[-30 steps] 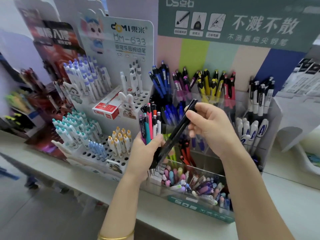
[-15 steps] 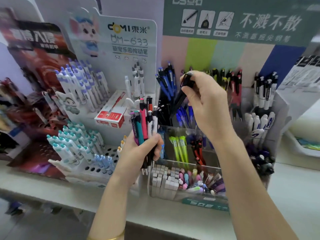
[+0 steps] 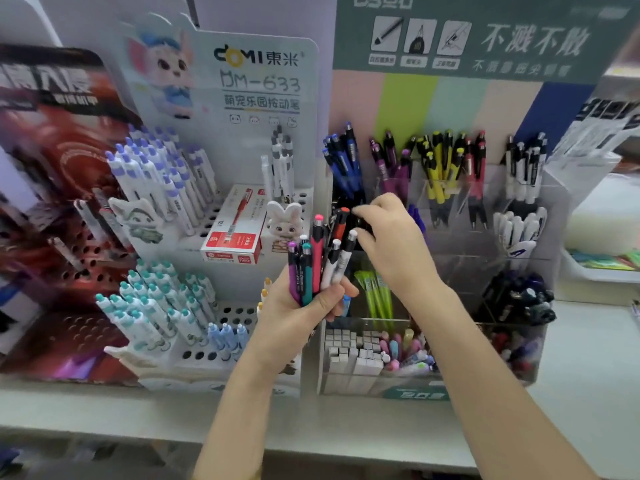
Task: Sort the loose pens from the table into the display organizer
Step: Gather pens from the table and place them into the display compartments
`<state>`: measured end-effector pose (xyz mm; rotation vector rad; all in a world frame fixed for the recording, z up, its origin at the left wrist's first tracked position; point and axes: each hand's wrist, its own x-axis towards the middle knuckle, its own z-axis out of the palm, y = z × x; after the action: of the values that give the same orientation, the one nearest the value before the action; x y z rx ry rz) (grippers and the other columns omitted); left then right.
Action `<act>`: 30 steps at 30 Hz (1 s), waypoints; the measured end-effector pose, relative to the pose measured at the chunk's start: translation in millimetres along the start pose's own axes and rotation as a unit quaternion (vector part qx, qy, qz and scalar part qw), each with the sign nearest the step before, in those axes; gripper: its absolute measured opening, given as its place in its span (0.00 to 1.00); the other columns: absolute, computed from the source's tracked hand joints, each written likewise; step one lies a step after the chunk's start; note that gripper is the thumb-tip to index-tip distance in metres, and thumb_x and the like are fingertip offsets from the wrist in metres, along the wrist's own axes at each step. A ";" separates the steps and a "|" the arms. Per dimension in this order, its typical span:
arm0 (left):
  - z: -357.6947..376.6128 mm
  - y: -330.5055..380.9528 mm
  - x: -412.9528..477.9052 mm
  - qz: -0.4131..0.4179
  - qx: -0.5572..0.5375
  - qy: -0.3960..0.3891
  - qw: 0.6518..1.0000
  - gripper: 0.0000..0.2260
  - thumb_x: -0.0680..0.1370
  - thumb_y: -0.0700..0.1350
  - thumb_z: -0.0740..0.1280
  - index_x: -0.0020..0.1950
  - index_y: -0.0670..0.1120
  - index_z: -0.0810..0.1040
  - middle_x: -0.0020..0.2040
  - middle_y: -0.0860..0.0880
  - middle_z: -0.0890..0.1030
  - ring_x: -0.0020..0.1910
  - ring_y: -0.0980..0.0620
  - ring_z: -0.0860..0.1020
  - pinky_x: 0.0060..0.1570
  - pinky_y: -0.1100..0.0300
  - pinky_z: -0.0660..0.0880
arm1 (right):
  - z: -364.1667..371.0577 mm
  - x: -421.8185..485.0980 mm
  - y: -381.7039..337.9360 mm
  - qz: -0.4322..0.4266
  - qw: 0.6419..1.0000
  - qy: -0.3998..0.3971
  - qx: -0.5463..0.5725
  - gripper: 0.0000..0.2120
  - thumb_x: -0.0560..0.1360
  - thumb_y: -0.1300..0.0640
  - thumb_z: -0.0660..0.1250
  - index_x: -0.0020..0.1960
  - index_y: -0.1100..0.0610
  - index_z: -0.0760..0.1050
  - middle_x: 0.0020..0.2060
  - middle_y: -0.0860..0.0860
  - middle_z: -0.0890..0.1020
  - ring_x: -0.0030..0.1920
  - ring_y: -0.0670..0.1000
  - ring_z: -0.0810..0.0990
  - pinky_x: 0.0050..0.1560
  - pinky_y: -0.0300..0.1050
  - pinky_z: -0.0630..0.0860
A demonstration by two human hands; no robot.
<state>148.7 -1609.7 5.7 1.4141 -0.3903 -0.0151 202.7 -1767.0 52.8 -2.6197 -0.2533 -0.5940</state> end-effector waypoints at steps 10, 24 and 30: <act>24.9 5.8 4.8 -0.038 -0.151 -0.041 0.987 0.03 0.76 0.43 0.69 0.46 0.45 0.81 0.38 0.42 0.77 0.33 0.49 0.75 0.32 0.57 0.73 | -44.3 -39.5 -27.4 0.087 0.925 -0.062 0.363 0.09 0.71 0.55 0.74 0.46 0.57 0.75 0.34 0.51 0.80 0.30 0.47 0.79 0.30 0.35 0.76; 60.2 11.9 13.9 -0.081 -0.193 -0.040 0.977 0.10 0.77 0.43 0.66 0.57 0.44 0.81 0.47 0.40 0.83 0.41 0.44 0.83 0.36 0.55 0.80 | -59.1 -41.9 11.5 0.089 0.907 -0.064 0.407 0.07 0.77 0.59 0.67 0.43 0.59 0.72 0.33 0.52 0.75 0.28 0.42 0.75 0.28 0.34 0.71; 67.9 10.4 21.7 -0.098 -0.105 0.004 0.990 0.09 0.74 0.48 0.71 0.53 0.49 0.81 0.53 0.41 0.83 0.56 0.39 0.80 0.59 0.33 0.72 | -60.8 -44.1 24.3 0.084 0.896 0.028 0.435 0.04 0.81 0.58 0.59 0.47 0.57 0.69 0.42 0.62 0.79 0.38 0.55 0.80 0.39 0.48 0.80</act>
<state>148.2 -1678.1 28.3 1.2384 -0.2344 -0.2049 147.7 -1819.8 73.1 -1.7287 -0.2046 -0.3677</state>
